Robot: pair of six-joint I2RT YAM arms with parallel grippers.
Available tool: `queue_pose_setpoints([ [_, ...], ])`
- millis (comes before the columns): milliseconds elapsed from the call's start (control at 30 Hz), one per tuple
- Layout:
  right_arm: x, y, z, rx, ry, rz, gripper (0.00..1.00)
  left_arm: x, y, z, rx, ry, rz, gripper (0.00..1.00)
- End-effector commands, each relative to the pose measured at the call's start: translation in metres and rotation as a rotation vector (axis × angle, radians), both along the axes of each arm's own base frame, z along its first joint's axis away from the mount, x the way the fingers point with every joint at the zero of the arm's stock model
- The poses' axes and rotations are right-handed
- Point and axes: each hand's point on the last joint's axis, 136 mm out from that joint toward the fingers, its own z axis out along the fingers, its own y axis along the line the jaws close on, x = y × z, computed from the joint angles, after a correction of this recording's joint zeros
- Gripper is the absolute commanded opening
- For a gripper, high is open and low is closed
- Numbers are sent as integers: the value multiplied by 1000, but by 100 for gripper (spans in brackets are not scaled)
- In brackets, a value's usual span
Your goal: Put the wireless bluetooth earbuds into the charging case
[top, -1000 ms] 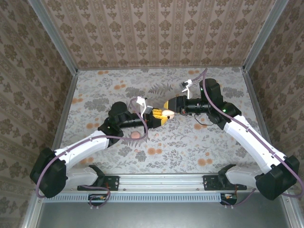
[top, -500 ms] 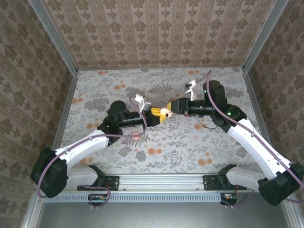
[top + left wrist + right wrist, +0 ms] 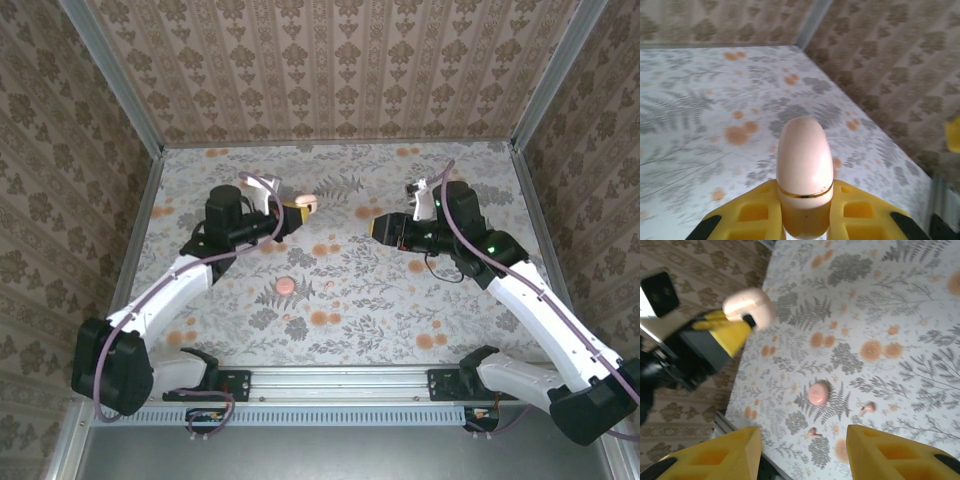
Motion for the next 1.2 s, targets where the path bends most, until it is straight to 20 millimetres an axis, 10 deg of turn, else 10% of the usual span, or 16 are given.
queue_pose_setpoints([
  [0, 4, -9, -21, -56, 37, -44, 49, 24, 25, -46, 144, 130, 114, 0],
  [467, 15, -10, -71, -107, 153, -63, 50, 58, -33, -164, 244, 493, -16, 0],
  [700, 17, -8, -86, -123, 194, -45, 51, 60, -65, -186, 287, 515, -49, 1],
  [1167, 14, -14, -112, -159, 258, -61, 53, 72, -39, -202, 498, 481, 14, 28],
])
